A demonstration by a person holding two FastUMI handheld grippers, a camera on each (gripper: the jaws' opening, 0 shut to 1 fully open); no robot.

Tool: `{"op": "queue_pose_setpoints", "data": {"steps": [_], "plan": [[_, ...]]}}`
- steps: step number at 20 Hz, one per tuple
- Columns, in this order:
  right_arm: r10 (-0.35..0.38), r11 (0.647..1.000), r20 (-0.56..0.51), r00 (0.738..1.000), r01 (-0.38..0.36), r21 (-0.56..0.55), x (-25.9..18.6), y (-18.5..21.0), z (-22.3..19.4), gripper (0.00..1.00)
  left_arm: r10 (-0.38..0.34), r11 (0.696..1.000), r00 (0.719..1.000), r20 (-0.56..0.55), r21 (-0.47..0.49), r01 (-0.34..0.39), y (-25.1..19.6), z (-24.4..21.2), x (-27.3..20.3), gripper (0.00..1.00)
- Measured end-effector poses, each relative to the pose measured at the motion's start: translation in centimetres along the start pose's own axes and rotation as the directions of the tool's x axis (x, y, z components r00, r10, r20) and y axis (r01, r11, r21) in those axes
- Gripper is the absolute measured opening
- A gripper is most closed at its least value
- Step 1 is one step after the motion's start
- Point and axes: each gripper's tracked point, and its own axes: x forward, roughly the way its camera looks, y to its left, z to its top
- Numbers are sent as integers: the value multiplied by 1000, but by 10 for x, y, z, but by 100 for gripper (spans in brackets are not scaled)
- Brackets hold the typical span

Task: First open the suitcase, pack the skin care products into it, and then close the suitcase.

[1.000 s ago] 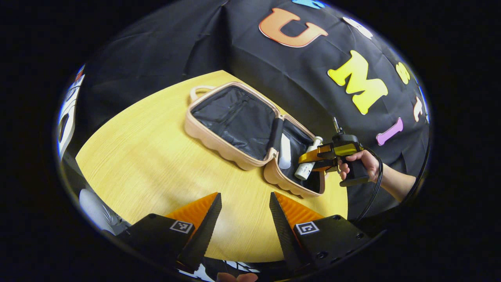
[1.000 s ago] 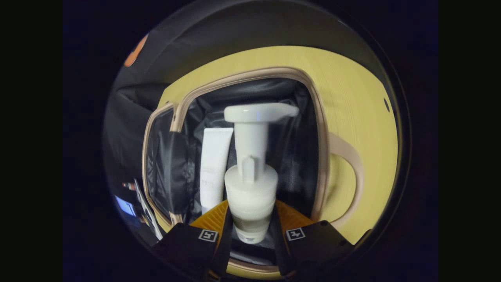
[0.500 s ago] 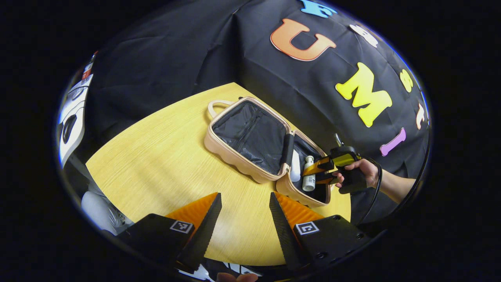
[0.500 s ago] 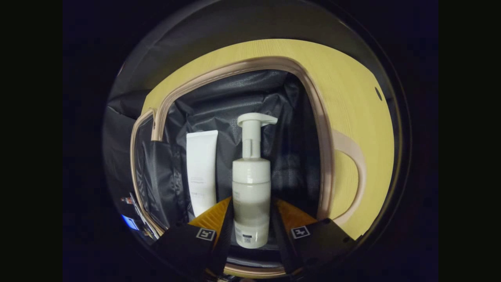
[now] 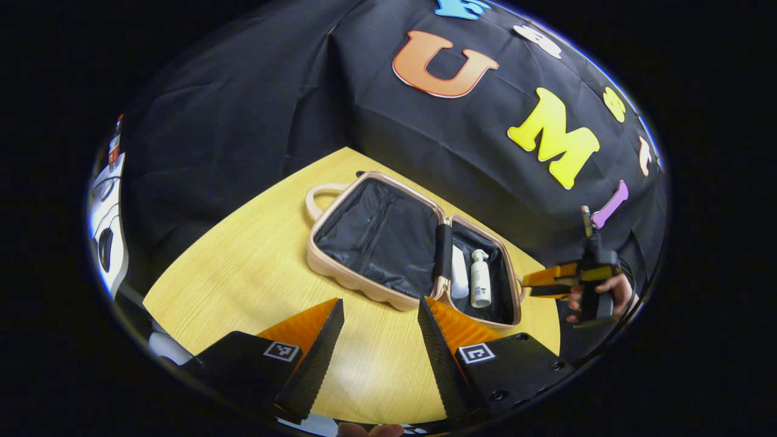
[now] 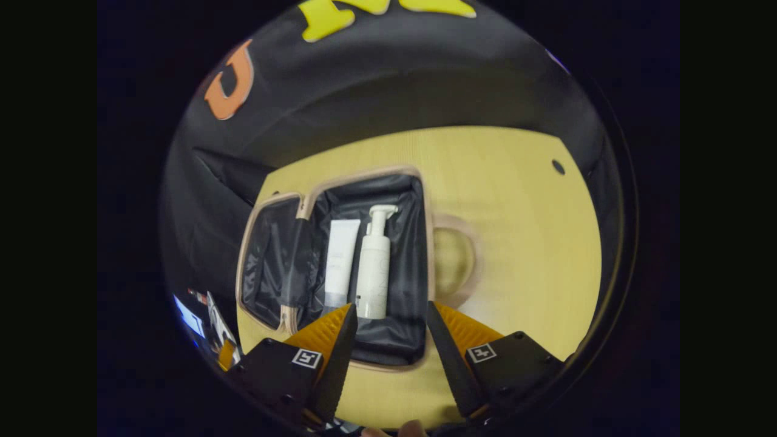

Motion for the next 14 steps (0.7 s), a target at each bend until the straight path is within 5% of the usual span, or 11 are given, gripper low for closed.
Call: {"op": "queue_pose_setpoints", "data": {"steps": [4, 5, 7, 8, 10, 14], "plan": [[34, 987, 296, 955, 14, -157, -75, -10, 16, 63, -44, 999, 997, 65, 10, 44, 2, 32, 18, 80], [51, 983, 357, 933, 16, -183, -95, -9, 18, 69, -39, 999, 997, 72, 8, 39, 11, 40, 23, 80], [102, 977, 422, 901, -11, -212, -126, -4, 11, 64, -15, 1000, 996, 90, 8, 15, 33, 53, 39, 77], [118, 974, 434, 893, -19, -225, -139, -4, 6, 69, -12, 1000, 995, 100, -5, 12, 45, 63, 47, 96], [126, 960, 461, 878, 10, -281, -156, -12, 1, 72, -13, 998, 994, 111, -65, 20, 64, 78, 65, 96], [122, 950, 557, 821, 67, -305, -196, -12, 15, 70, -105, 956, 979, 175, -253, 148, 87, 111, 104, 96]]}}
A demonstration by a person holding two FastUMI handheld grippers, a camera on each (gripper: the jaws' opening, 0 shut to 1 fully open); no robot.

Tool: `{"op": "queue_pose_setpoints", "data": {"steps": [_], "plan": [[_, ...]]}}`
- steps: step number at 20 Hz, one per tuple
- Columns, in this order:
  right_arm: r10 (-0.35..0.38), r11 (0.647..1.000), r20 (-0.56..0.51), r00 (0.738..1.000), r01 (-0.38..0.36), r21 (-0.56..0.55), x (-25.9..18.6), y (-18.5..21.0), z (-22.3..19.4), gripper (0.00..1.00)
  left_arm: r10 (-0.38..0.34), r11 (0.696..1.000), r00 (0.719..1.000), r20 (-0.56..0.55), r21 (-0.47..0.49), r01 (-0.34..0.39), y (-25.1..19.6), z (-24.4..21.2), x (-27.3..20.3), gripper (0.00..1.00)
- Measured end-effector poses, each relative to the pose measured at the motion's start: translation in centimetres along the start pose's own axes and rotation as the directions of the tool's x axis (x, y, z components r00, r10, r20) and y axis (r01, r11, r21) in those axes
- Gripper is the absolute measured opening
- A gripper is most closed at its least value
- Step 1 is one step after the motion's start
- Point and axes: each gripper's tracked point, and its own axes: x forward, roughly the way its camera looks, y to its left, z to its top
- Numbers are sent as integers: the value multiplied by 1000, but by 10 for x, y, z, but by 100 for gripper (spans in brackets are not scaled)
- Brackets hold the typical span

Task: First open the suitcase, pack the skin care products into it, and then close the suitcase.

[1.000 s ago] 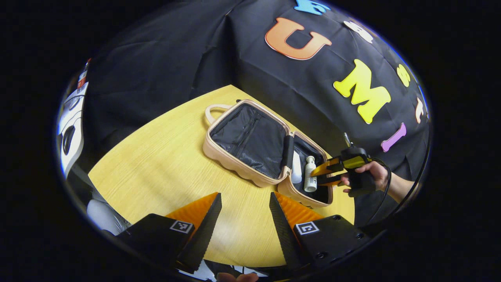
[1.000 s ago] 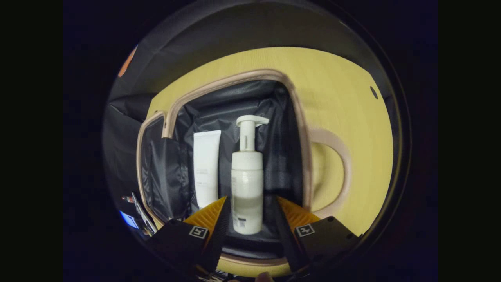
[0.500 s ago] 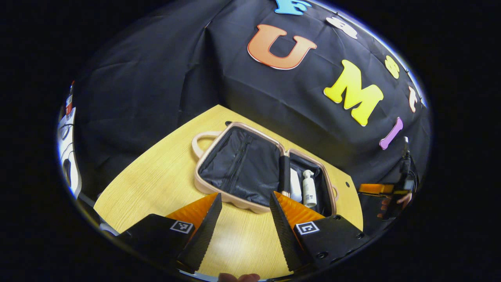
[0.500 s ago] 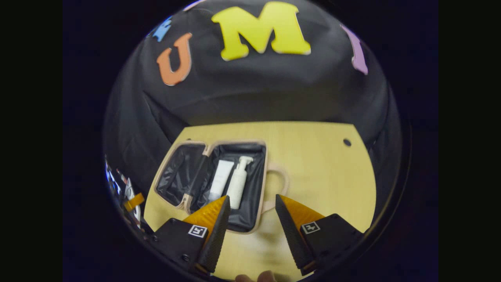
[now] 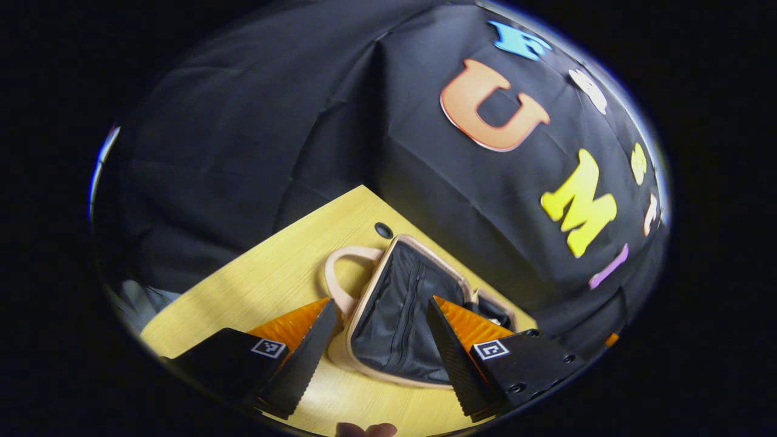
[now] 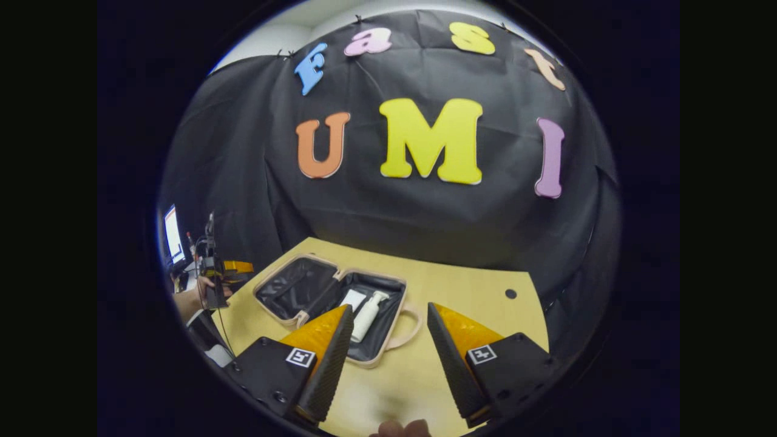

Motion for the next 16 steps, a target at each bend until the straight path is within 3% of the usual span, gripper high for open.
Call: {"op": "queue_pose_setpoints", "data": {"steps": [2, 7, 10, 11, 15, 16], "plan": [[-11, 1000, -8, 1000, 12, 12, 2, -2, -2, 72, -29, 991, 999, 45, -126, 35, 11, 16, 21, 96], [-12, 1000, -40, 999, 13, 10, 4, 4, -5, 70, -24, 950, 997, 67, -309, 44, 57, 29, 40, 95], [-10, 1000, -63, 998, 11, 13, 11, 13, -10, 73, -49, 931, 998, 48, -359, 63, 65, 23, 46, 94], [-8, 1000, -67, 998, 9, 19, 14, 16, -12, 73, -64, 926, 997, 33, -371, 71, 65, 19, 50, 81], [-15, 1000, -70, 997, 16, 10, 14, 21, -12, 70, -96, 914, 995, -11, -397, 84, 62, 10, 72, 87], [-18, 1000, -66, 998, 17, -7, 13, 22, -12, 76, -97, 915, 995, -15, -395, 83, 60, 9, 78, 85]]}}
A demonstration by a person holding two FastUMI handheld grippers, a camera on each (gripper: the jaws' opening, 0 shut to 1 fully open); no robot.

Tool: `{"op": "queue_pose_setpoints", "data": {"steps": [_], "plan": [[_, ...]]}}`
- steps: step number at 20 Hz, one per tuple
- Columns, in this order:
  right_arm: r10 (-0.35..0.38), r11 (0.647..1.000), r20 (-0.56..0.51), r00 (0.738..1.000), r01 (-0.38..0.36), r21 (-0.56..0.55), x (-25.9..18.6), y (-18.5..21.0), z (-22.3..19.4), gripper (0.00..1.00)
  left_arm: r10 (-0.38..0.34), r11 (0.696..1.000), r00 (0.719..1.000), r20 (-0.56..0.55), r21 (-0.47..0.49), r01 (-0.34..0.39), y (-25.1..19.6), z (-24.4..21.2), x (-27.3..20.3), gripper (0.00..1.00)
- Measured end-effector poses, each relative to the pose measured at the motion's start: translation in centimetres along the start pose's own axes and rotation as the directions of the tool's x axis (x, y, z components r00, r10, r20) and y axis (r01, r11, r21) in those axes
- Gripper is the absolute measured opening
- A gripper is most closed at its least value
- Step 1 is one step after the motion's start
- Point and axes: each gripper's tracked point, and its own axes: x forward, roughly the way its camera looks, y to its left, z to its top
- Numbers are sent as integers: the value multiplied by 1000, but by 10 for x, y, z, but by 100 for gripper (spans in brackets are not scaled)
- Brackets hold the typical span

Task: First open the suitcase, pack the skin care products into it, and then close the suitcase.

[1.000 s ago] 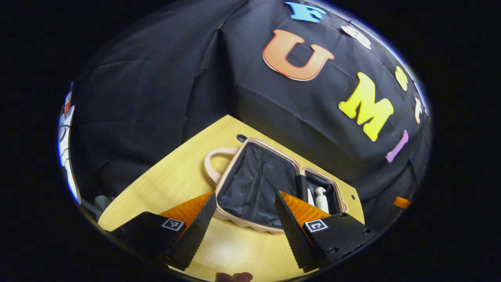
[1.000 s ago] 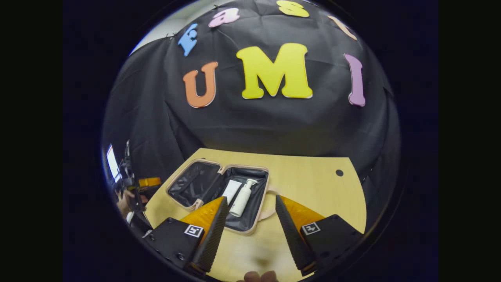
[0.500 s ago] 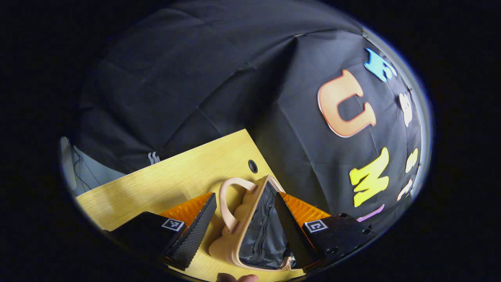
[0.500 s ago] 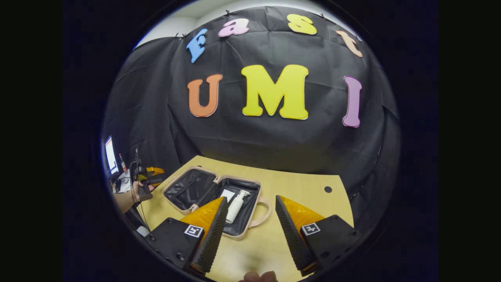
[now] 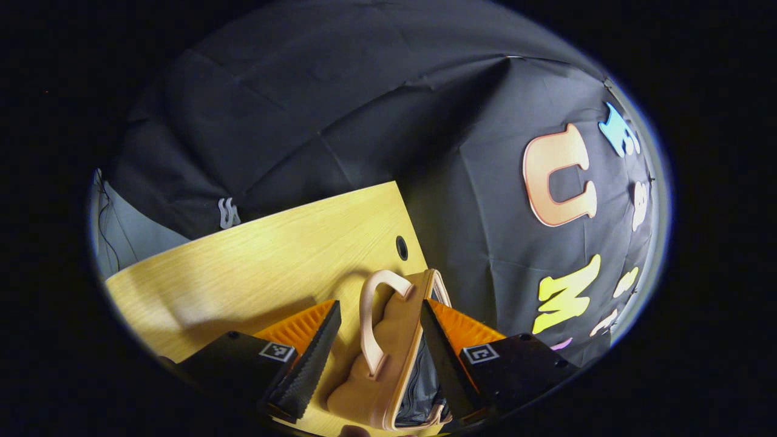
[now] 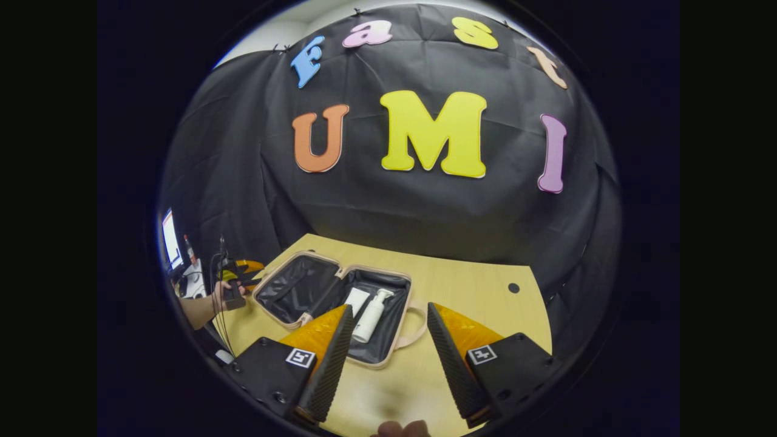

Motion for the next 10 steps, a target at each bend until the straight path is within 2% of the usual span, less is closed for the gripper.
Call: {"op": "queue_pose_setpoints", "data": {"steps": [1, 3, 4, 5, 7, 8, 9, 10], "plan": [[-2, 1000, 3, 1000, 2, -15, -3, 1, 0, 73, 7, 1000, 1000, -10, 2, -7, 1, -3, 6, 83], [-7, 1000, 7, 1000, 7, -25, -6, 3, -2, 73, 34, 999, 999, -31, 8, -34, 7, -7, 14, 76], [-14, 1000, 8, 1000, 14, -23, -8, 2, -3, 70, 29, 1000, 999, -43, 3, -29, 4, -11, 18, 69], [-18, 1000, 13, 1000, 18, -18, -10, 1, -3, 70, 34, 999, 998, -46, 4, -34, 1, -13, 21, 65], [-28, 1000, 30, 999, 28, 2, -16, -3, -1, 72, 67, 997, 997, -49, 35, -65, 3, -14, 23, 50], [-33, 999, 38, 999, 32, 15, -19, -5, 1, 72, 88, 994, 995, -47, 62, -85, 4, -15, 23, 26], [-38, 999, 48, 998, 37, 29, -21, -9, 1, 72, 106, 991, 993, -44, 84, -102, 2, -12, 22, 35], [-43, 998, 59, 997, 41, 43, -24, -13, 3, 72, 119, 988, 993, -29, 105, -115, -3, -8, 20, 26]]}}
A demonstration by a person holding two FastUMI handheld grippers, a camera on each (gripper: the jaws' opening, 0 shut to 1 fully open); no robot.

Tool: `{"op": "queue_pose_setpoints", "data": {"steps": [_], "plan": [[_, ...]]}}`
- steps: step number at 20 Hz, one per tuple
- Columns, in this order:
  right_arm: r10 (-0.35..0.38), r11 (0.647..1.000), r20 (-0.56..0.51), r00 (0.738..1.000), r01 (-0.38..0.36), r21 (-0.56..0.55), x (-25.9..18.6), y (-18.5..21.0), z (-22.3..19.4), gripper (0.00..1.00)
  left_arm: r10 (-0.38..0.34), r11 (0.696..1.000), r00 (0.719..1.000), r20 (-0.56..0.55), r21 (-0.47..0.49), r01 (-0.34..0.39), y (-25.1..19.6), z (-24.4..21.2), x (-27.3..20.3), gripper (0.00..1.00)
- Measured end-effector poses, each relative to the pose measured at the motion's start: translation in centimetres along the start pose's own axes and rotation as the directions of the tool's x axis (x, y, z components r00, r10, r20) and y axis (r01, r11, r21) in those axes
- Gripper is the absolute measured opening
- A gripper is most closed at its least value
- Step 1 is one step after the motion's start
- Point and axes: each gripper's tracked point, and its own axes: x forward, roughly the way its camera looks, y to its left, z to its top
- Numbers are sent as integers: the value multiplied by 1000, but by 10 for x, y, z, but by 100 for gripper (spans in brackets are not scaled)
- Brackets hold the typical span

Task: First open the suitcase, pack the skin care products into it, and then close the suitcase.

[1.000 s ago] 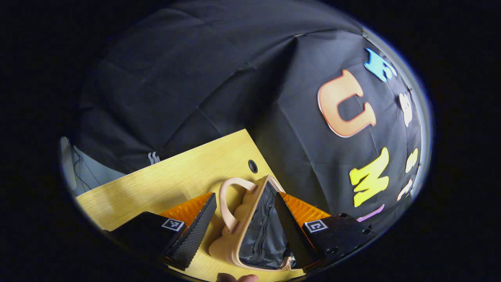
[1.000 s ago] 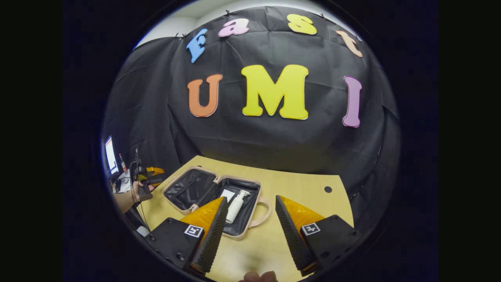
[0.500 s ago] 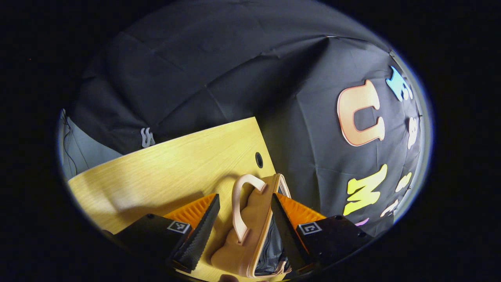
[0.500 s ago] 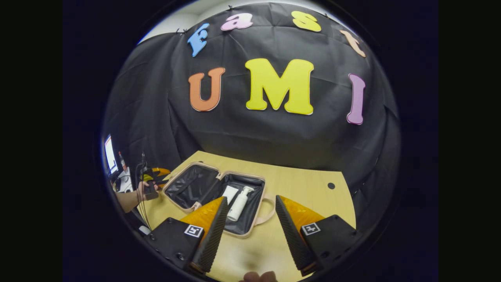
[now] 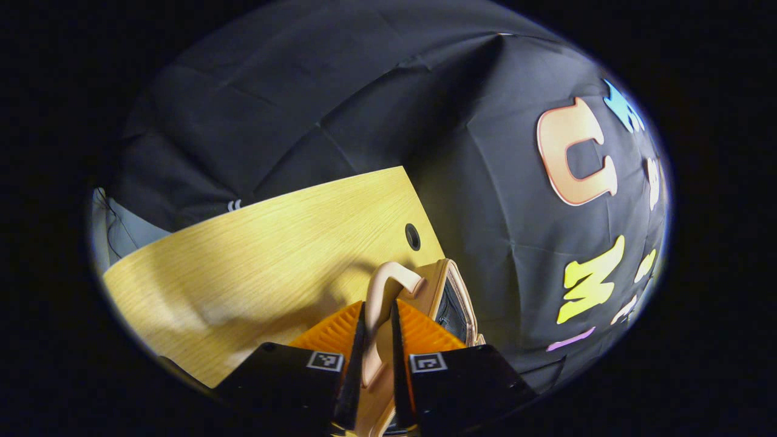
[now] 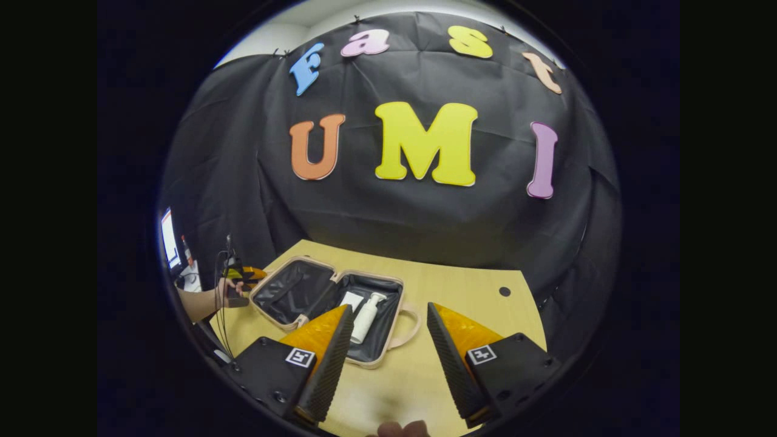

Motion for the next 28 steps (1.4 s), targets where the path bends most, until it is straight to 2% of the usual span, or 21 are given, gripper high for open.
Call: {"op": "queue_pose_setpoints", "data": {"steps": [2, 3, 7, 9, 12, 14, 18, 20, 21, 22, 23, 25, 27, 28], "plan": [[-17, 1000, 22, 1000, 17, 26, -5, -13, 2, 72, 12, 998, 999, 41, 59, -15, -18, 12, -12, 14], [-29, 999, 35, 999, 27, 41, -7, -20, 5, 73, 2, 996, 998, 63, 93, -8, -34, 16, -21, 13], [-98, 991, 98, 990, 89, 97, -23, -61, 16, 70, -70, 973, 988, 139, 230, 36, -117, 25, -57, 11], [-134, 989, 122, 984, 124, 85, -36, -81, 24, 70, -106, 949, 981, 165, 312, 50, -158, 17, -75, 11], [-163, 985, 162, 973, 151, 81, -50, -103, 31, 75, -129, 888, 975, 181, 458, 33, -213, -10, -92, 11], [-179, 982, 177, 968, 165, 89, -59, -117, 32, 72, -161, 847, 968, 193, 530, 35, -251, -34, -103, 12], [-210, 975, 177, 962, 192, 113, -77, -140, 26, 72, -249, 774, 953, 171, 627, 90, -323, -97, -110, 15], [-242, 969, 200, 949, 225, 108, -89, -160, 29, 72, -274, 747, 951, 142, 654, 118, -347, -135, -107, 15], [-265, 963, 213, 940, 248, 104, -93, -170, 30, 72, -284, 729, 951, 124, 672, 130, -357, -157, -103, 15], [-285, 958, 219, 933, 268, 103, -98, -179, 31, 69, -294, 699, 950, 105, 702, 139, -366, -178, -99, 15], [-301, 953, 218, 928, 284, 105, -103, -187, 28, 72, -301, 663, 949, 93, 736, 138, -372, -198, -95, 15], [-337, 941, 207, 919, 320, 111, -115, -208, 23, 70, -306, 608, 949, 80, 783, 131, -381, -232, -83, 15], [-368, 929, 198, 908, 353, 107, -126, -228, 22, 70, -299, 586, 953, 38, 796, 152, -383, -271, -64, 15], [-385, 923, 190, 903, 372, 101, -130, -238, 20, 73, -282, 581, 959, 5, 797, 166, -379, -293, -55, 15]]}}
